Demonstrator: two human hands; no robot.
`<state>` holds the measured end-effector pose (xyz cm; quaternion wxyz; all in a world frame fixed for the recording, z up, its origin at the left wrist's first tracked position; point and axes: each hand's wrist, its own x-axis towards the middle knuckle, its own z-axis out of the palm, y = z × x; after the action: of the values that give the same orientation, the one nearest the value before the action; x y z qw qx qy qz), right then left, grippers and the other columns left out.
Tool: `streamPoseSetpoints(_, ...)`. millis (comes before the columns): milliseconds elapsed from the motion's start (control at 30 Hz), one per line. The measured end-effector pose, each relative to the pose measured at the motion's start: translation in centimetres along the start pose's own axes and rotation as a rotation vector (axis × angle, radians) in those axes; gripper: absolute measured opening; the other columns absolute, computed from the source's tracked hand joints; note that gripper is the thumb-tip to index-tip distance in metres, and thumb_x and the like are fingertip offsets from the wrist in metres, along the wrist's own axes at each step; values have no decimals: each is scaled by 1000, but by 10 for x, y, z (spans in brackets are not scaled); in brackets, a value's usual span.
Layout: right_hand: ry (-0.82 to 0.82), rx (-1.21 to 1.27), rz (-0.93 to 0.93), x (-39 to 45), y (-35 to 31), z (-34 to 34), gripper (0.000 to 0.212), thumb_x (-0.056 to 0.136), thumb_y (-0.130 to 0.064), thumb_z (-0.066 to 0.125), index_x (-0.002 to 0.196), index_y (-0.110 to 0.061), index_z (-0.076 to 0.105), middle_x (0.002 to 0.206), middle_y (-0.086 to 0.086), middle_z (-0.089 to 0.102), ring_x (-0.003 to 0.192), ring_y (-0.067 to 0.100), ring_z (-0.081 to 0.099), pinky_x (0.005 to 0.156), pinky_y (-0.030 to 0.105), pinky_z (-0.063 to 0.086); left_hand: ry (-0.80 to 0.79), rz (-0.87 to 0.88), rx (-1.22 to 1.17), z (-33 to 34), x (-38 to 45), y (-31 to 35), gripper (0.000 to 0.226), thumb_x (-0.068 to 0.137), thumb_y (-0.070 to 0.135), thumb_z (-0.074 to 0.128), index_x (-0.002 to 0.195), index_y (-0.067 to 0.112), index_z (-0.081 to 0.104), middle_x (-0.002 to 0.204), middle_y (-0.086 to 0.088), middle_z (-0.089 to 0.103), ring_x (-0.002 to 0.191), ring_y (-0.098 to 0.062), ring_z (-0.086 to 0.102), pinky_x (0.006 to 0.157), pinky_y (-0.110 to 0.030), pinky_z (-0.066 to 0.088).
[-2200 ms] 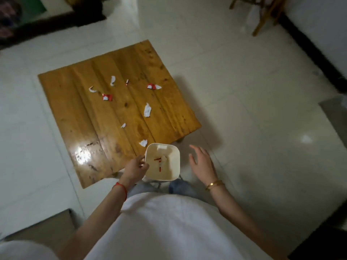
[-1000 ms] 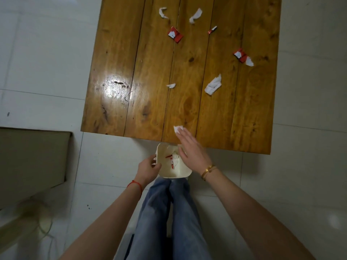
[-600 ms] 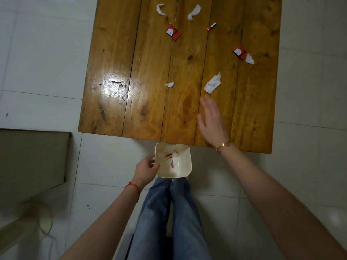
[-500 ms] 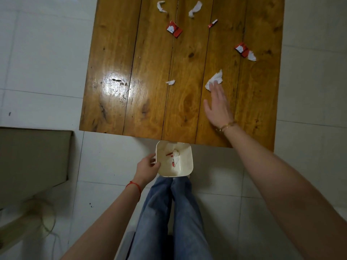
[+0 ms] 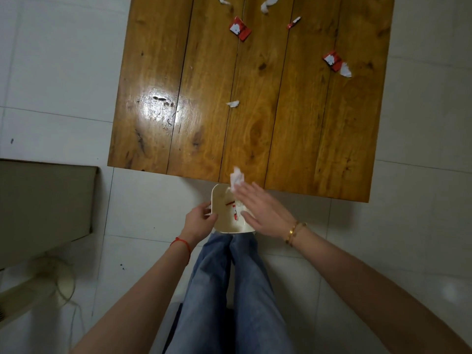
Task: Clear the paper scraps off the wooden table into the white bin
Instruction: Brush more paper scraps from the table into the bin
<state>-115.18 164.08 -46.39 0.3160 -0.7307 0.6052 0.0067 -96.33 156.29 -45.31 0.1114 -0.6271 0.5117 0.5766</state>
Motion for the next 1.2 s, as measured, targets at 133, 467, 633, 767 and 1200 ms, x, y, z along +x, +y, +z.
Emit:
streamPoseSetpoints(133,75,73,-24,9,0,-3,52,99,-32,33,148,-16,25,157,4,21,145,15,14,120,39,11,6,-10,-10,-4,1,0,46,89,15,52,135,11,48,126,-15,62,109,-27,62,92,-37,51)
streamPoseSetpoints(467,277,34,278,149,69,-98,58,99,-31,35,150,-10,16,159,10,12,146,22,10,116,32,4,21,-34,-43,-9,11,0,48,89,17,53,136,12,45,127,-14,61,108,-25,62,87,-31,50)
streamPoseSetpoints(633,176,1,198,146,64,-89,56,100,-34,33,149,-10,21,159,9,14,146,21,10,119,33,4,14,-58,-44,-12,11,3,49,89,17,53,137,11,44,129,-15,60,111,-27,61,89,-33,51)
streamPoseSetpoints(767,94,-112,62,95,37,-54,57,98,-36,31,149,-14,18,159,6,13,146,19,7,119,37,5,15,-59,-32,-12,5,4,48,89,17,54,136,10,45,127,-16,60,111,-28,61,91,-36,50)
streamPoseSetpoints(1200,183,378,373,-56,-59,-11,53,99,-31,36,149,-18,24,157,0,22,145,13,12,119,35,16,44,-94,-26,-10,-68,9,46,89,21,54,133,10,49,124,-16,63,111,-29,61,96,-38,47)
